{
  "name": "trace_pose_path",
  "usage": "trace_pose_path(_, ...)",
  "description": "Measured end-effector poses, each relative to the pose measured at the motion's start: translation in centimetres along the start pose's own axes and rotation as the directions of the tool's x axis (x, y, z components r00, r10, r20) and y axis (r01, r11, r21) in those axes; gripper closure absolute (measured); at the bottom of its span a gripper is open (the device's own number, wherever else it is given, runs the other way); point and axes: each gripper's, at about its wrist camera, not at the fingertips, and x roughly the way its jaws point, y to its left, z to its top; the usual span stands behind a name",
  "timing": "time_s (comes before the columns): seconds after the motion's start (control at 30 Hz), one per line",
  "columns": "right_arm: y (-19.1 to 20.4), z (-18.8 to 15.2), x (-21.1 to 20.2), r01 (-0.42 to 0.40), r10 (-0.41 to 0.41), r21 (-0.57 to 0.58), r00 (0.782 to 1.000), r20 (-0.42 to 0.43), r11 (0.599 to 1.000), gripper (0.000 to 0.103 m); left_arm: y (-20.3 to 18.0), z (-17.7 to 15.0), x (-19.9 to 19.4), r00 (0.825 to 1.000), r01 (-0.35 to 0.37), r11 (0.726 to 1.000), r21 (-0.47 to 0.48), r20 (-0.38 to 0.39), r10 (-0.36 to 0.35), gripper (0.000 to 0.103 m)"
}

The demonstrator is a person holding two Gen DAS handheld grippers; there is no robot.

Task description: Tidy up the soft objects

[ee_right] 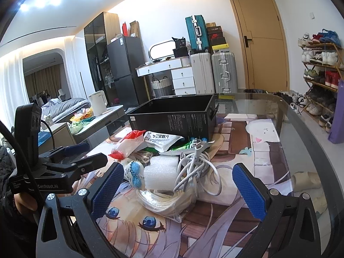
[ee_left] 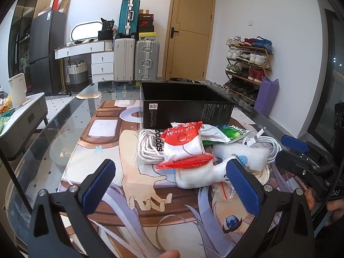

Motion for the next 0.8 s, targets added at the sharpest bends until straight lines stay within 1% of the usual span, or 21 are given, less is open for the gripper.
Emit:
trace_pose_path(0.33, 0.4, -0.1, -0.3, 0.010, -0.010, -0.032, 1.000, 0.004, 0.999, 0.001, 0.2, 0.0, -0.2, 1.000, -0.003, 1.000, 0.002, 0.002, 0.003, 0.000)
trace_pose_path(0.5, 0.7, -0.2, -0.5, 0.031, -0.030, -0.044, 0.999, 0.010, 0.999, 0.001, 0.0, 0.0, -0.1, 1.000, -0.009, 1.000, 0.007, -0.005, 0.009, 0.000)
trace_pose_path(0.6, 0.9, -0.1, -0.4, 0.034, -0.034, -0.058, 0.999, 0.000, 0.998, 0.001, -0.1, 0.3, -0.2, 1.000, -0.009, 1.000, 0.007, -0.002, 0.009, 0.000)
trace_pose_path(0.73, 0.5, 0.3, -0.3, 0.043, -0.044, -0.042, 0.999, -0.028, 0.998, 0.001, -0.1, 0.8, -0.5, 1.000, -0.009, 1.000, 0.021, 0.008, 0.009, 0.000)
trace_pose_path(0.8, 0.3, 0.6, -0.3, 0.065, -0.066, -0.035, 0.997, -0.037, 0.997, 0.001, -0.3, 1.1, -0.5, 1.000, -0.009, 1.000, 0.030, 0.009, 0.009, 0.000)
